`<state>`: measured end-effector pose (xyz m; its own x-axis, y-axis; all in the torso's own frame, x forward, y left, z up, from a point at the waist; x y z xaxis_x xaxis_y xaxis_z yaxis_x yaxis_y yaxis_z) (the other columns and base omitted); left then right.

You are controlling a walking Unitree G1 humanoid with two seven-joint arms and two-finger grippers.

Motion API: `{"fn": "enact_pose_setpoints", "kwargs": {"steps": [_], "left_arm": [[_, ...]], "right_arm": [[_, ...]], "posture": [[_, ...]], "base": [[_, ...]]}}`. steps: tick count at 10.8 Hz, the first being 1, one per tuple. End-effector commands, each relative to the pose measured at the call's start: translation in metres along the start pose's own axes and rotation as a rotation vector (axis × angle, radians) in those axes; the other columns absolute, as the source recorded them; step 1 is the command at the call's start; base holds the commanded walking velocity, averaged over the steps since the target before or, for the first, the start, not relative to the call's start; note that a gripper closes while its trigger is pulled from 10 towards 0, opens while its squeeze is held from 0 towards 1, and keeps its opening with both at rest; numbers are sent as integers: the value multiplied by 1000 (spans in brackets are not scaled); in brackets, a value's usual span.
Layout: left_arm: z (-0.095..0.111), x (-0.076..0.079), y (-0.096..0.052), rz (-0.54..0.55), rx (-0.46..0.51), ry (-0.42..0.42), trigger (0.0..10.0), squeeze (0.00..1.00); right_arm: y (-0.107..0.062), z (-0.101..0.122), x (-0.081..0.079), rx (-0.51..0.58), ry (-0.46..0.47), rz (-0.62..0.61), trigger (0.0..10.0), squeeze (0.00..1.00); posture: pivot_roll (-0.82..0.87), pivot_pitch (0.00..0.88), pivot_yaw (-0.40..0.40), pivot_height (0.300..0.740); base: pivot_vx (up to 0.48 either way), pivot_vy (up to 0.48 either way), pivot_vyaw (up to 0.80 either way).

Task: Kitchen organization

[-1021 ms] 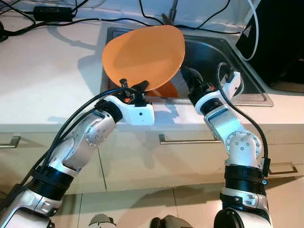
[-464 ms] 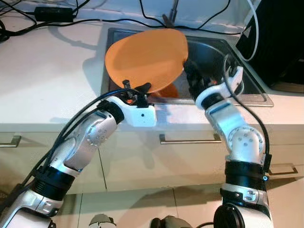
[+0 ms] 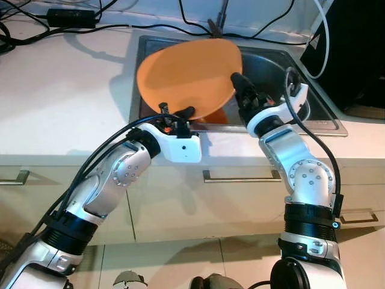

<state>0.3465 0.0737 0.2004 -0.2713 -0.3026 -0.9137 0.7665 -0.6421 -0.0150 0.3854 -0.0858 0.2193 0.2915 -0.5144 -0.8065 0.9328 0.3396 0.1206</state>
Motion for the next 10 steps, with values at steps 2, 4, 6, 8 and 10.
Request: {"fn": "enact_pose_setpoints", "kwargs": {"steps": [2,4,6,8,10], "left_arm": [[13,8,2,-39,51,-2,10000,0],[15,9,2,-41,60,-5,10000,0],[17,10,1,-55,77,-9,10000,0],[19,10,1,-55,86,-8,10000,0],[20,10,1,-56,90,-4,10000,0]], "right_arm": [[11,-2,-30,13,49,77,10000,0],[12,-2,-30,12,47,75,10000,0],[14,-2,-29,12,44,72,10000,0],[15,-2,-30,12,43,72,0,0],[15,-2,-30,14,44,70,0,0]], "posture": [[-1,80,-175,719],[1,84,-178,719],[1,84,-178,719],[1,84,-178,719],[1,89,-177,719]], "base": [[0,0,0],[0,0,0],[0,0,0],[0,0,0],[0,0,0]]}}
Point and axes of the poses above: a point about 5 cm out from each wrist's last joint towards the gripper, its own y axis pointing out of the wrist towards the gripper, its own z axis along the axis of the wrist's last joint, x = y × z, the point moved 5 cm from there along y, pointing out of the wrist towards the gripper, and after that the axes turned 12 degrees about -y, right-handed, at the moved point
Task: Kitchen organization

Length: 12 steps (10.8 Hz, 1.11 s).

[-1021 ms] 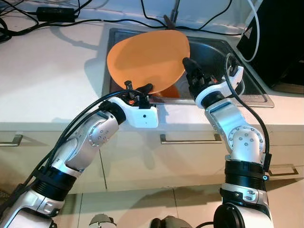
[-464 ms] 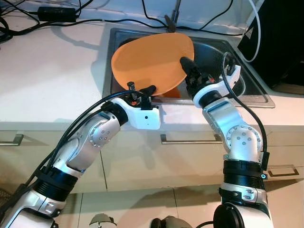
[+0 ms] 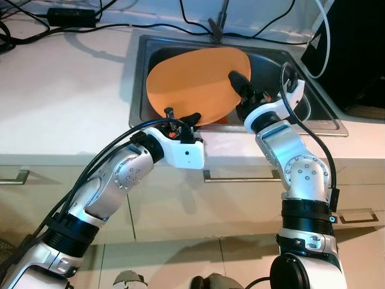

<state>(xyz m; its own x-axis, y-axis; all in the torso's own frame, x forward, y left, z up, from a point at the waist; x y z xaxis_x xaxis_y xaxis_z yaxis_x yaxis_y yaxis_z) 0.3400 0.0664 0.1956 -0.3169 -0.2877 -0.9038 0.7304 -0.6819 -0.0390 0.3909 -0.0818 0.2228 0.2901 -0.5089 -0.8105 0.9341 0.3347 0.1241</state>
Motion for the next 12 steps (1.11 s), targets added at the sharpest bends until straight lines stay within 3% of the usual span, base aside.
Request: {"fn": "enact_pose_setpoints", "kwargs": {"steps": [1,12], "left_arm": [[14,1,2,-9,52,21,10000,0],[19,-11,4,61,80,89,10000,0]], "right_arm": [[8,-3,-26,8,37,69,0,0],[7,-15,-25,-32,46,76,0,0]], "posture": [[1,89,-177,719],[6,78,-180,719]], "base": [[0,0,0],[0,0,0]]}}
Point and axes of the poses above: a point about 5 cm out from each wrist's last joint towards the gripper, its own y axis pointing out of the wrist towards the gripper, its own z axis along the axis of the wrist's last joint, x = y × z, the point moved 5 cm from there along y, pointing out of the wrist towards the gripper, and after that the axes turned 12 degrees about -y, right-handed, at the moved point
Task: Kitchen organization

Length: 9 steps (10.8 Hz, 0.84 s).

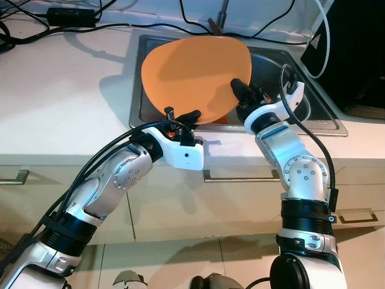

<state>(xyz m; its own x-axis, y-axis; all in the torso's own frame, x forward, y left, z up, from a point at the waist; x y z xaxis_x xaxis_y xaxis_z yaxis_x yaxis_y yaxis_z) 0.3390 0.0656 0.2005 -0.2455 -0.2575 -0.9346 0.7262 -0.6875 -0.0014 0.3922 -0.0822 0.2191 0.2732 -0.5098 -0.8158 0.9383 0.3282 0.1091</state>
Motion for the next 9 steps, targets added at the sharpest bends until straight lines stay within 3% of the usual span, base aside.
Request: {"fn": "enact_pose_setpoints", "kwargs": {"steps": [1,2,7,8,9], "left_arm": [[15,-8,5,32,57,9,10000,106],[15,-10,5,38,58,-12,10000,1000],[9,-13,4,58,25,4,10000,1000],[7,-13,4,62,13,-2,10000,86],[6,-13,4,61,9,-5,10000,0]], "right_arm": [[6,-15,-29,-32,40,93,0,0],[6,-16,-29,-35,41,95,0,0],[7,-9,-21,-2,53,46,0,0],[8,-1,-13,33,57,8,0,0],[8,4,-8,51,60,-13,0,0]], "posture": [[6,78,-180,719],[5,77,-181,719],[5,83,-183,719],[7,85,-183,719],[6,85,-182,719]], "base": [[0,0,0],[0,0,0],[0,0,0],[0,0,0],[0,0,0]]}}
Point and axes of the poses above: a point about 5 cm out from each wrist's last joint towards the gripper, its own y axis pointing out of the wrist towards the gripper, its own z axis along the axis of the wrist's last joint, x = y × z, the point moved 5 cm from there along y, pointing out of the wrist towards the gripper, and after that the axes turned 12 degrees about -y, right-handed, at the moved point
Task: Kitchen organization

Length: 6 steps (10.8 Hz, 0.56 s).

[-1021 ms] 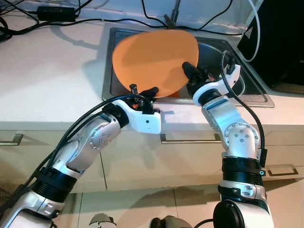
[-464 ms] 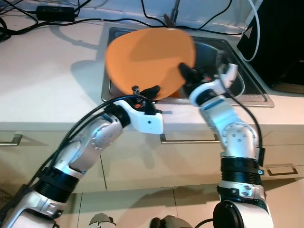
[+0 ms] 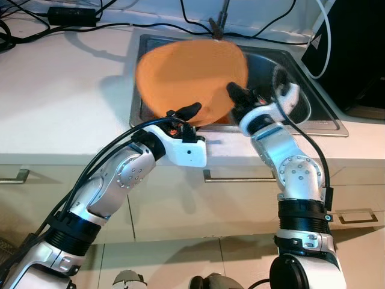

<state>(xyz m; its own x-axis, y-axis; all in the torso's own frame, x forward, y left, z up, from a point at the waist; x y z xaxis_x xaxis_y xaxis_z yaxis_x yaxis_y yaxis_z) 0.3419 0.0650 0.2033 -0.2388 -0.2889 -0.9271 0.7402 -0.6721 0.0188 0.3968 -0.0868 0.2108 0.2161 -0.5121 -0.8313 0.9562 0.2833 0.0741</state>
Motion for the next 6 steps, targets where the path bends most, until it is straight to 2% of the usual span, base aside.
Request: {"fn": "enact_pose_setpoints", "kwargs": {"steps": [1,3,5,6], "left_arm": [[5,-9,1,32,17,11,10000,0],[5,-9,1,35,16,2,10000,0],[1,-6,1,39,-5,-58,10000,0],[-6,-7,0,94,-45,-245,10000,0]], "right_arm": [[6,11,-12,60,44,11,0,0],[5,38,8,162,61,-76,0,0],[5,50,23,212,29,-149,0,0],[5,52,32,215,-38,-196,8471,0]], "posture": [[7,85,-182,719],[6,85,-182,719],[5,82,-179,719],[7,84,-180,719]], "base": [[0,0,0],[0,0,0],[0,0,0],[0,0,0]]}}
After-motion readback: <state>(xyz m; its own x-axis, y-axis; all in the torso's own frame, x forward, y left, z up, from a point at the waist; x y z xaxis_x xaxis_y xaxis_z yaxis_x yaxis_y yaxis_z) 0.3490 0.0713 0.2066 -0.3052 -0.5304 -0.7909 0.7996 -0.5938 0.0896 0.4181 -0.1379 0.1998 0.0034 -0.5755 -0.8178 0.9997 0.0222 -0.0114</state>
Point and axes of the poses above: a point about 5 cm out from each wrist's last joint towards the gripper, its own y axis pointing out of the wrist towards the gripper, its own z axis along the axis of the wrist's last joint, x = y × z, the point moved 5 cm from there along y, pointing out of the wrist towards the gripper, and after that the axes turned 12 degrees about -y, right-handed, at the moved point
